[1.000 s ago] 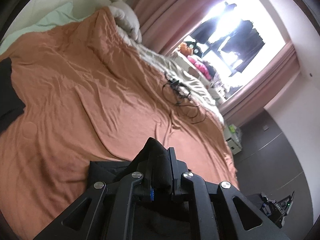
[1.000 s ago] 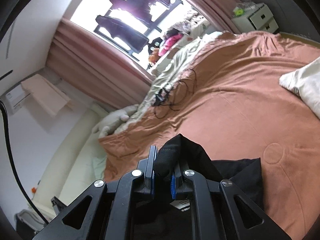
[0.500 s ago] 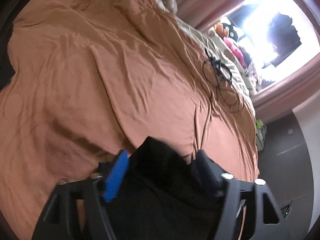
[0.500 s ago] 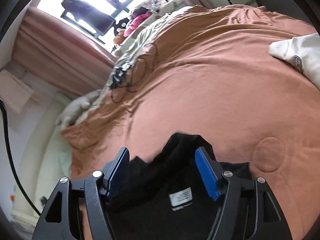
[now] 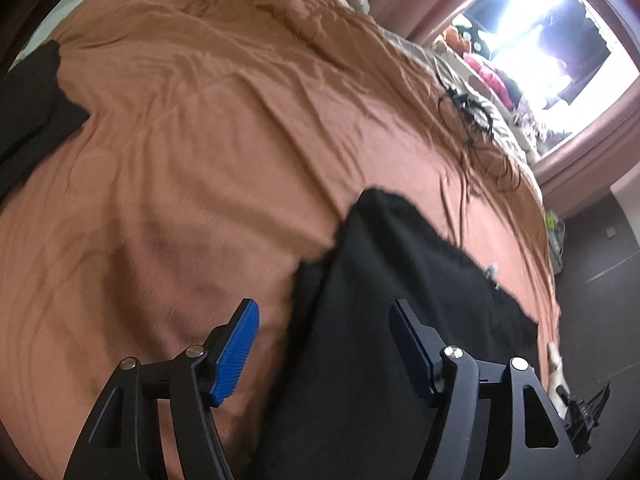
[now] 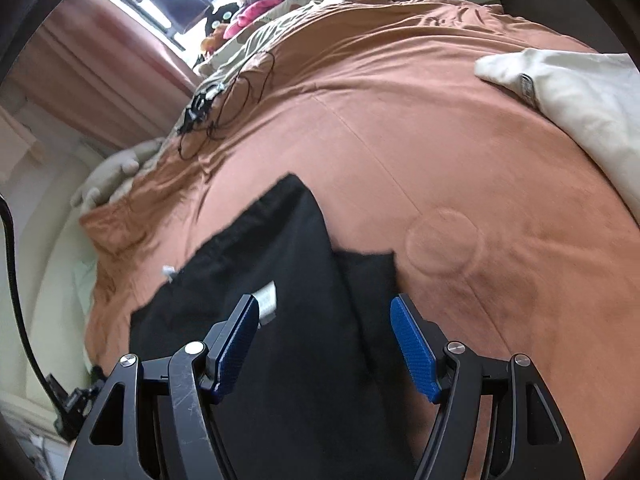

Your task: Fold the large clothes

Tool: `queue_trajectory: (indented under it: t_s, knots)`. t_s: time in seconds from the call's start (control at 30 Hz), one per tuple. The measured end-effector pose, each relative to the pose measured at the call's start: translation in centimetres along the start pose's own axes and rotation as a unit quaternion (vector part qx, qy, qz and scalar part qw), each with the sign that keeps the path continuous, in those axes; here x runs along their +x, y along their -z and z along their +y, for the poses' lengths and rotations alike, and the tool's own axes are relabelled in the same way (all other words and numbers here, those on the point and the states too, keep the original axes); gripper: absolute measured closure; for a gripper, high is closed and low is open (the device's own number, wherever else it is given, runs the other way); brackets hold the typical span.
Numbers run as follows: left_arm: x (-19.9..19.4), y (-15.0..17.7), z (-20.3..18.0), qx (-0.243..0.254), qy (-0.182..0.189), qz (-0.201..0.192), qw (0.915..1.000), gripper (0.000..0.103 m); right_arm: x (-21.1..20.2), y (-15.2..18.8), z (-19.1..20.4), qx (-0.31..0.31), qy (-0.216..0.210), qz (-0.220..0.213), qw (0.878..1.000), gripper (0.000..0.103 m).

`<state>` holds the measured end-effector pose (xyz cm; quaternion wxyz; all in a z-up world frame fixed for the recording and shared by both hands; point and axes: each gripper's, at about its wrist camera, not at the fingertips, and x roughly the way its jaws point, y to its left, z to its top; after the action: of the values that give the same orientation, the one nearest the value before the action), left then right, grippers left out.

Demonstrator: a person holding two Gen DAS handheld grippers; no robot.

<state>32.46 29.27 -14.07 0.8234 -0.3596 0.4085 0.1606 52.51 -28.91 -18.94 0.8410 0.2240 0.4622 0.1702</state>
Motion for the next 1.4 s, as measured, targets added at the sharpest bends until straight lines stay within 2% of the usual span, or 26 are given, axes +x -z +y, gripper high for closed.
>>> queue_trajectory:
  t_s: [0.23,0.33,0.37,0.43,0.5,0.57,0.7,0.9,1.03,1.07,1.1,1.2,1.27,1.33,1.4]
  knots:
    - [0.1,4.3,1.5,0.022,-0.017,0.035,0.9990,0.043,-1.1,3.8,-1.5,-0.012,0.019,0.024,0.999,0.034]
    - [0.1,5.8,2.3,0.023,-0.014,0.051,0.9983,0.054,-1.3,5.7,-2.3,-0.011,0.027,0.036,0.999,0.036]
    - [0.1,6.2,2.4,0.024,-0.012,0.055,0.9981,0.054,-1.3,6.1,-2.5,-0.012,0.026,0.040,0.999,0.038]
    - [-0.3,7.0,2.6,0.025,-0.006,0.056,0.9981,0.054,-1.5,7.2,-2.8,-0.013,0.017,0.051,0.998,0.050]
    - [-0.6,7.6,2.8,0.025,-0.003,0.057,0.9981,0.054,-1.9,8.1,-2.9,-0.015,-0.004,0.051,0.999,0.078]
    - [-0.9,8.2,3.0,0.023,0.000,0.058,0.9981,0.054,-2.6,8.6,-2.9,-0.024,-0.004,0.039,0.999,0.090]
    - [-1.6,8.9,3.6,0.015,0.005,0.058,0.9982,0.054,-3.3,9.4,-3.3,-0.019,-0.004,0.027,0.999,0.098]
    - [-2.9,9.5,5.5,-0.017,0.013,0.056,0.9982,0.054,-3.6,10.4,-3.8,-0.006,0.017,0.022,1.000,0.100]
    - [-3.5,10.2,6.6,-0.039,0.032,0.061,0.9969,0.054,-4.0,10.7,-3.8,0.005,0.038,0.027,0.999,0.100]
    - [-3.6,10.4,6.7,-0.042,0.037,0.063,0.9965,0.054,-4.3,10.7,-3.7,0.007,0.039,0.026,0.999,0.099]
    - [-3.6,10.6,6.8,-0.046,0.041,0.066,0.9959,0.054,-4.9,10.7,-3.7,0.008,0.043,0.022,0.999,0.091]
    - [-3.6,11.0,7.1,-0.056,0.057,0.077,0.9939,0.054,-6.7,10.6,-2.6,-0.010,0.066,0.011,0.998,0.087]
    - [-3.7,11.4,7.3,-0.063,0.066,0.079,0.9927,0.054,-7.8,10.7,-2.0,-0.018,0.064,0.005,0.998,0.083]
    - [-3.5,11.7,7.4,-0.071,0.076,0.083,0.9911,0.054,-8.6,10.8,-1.1,-0.030,0.065,0.000,0.997,0.073]
    - [-3.2,11.8,7.5,-0.078,0.086,0.084,0.9897,0.054,-9.4,11.0,0.3,-0.043,0.061,-0.007,0.997,0.072]
